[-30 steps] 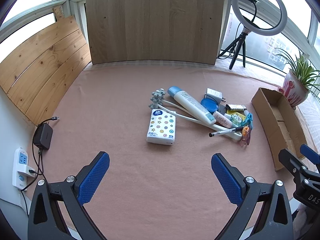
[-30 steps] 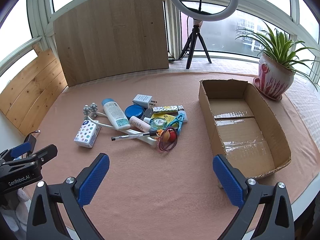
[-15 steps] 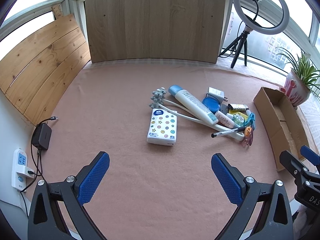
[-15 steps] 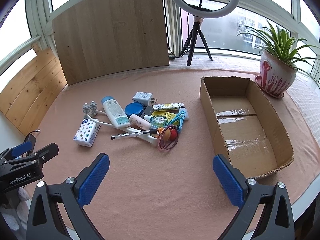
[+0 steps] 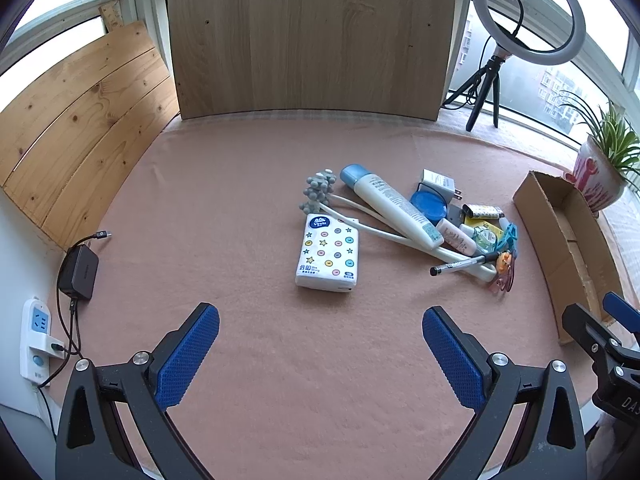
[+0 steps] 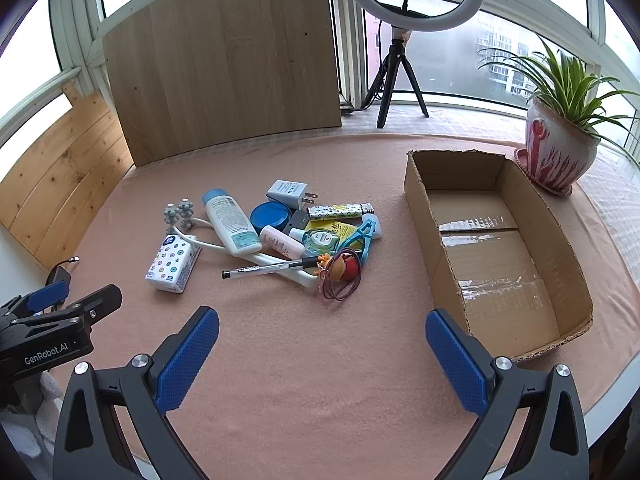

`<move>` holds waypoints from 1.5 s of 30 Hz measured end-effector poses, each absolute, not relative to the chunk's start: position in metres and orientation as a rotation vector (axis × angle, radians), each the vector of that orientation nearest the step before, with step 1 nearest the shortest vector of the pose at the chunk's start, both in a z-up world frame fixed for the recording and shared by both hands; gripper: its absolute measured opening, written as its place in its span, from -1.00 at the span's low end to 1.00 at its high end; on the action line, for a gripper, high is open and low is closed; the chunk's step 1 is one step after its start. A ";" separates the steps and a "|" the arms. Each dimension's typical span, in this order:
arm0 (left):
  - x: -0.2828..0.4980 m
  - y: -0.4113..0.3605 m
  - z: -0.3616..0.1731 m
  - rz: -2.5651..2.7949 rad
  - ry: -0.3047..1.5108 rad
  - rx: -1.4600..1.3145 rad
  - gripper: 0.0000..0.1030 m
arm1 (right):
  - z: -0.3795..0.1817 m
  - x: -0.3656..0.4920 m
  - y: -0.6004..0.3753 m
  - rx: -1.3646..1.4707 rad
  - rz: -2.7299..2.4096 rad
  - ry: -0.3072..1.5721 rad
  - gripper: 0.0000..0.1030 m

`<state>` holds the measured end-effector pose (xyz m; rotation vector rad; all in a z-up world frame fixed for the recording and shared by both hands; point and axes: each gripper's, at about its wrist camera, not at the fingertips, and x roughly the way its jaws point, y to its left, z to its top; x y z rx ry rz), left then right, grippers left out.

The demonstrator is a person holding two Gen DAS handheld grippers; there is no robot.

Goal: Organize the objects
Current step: 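Move the right tool toward the white Vinda tissue pack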

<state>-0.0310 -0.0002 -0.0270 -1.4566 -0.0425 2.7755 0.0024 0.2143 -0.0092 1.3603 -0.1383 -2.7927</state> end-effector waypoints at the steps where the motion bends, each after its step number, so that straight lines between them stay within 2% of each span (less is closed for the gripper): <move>1: -0.032 0.000 -0.028 2.774 -0.042 -1.458 1.00 | -0.010 0.002 0.214 1.365 -2.789 -0.141 0.98; 33: -0.075 -0.007 -0.059 2.739 -0.026 -1.534 1.00 | -0.025 -0.019 0.208 1.447 -2.717 -0.179 0.96; 45: -0.099 -0.007 -0.076 2.714 -0.003 -1.571 1.00 | -0.027 -0.028 0.202 1.462 -2.704 -0.170 0.86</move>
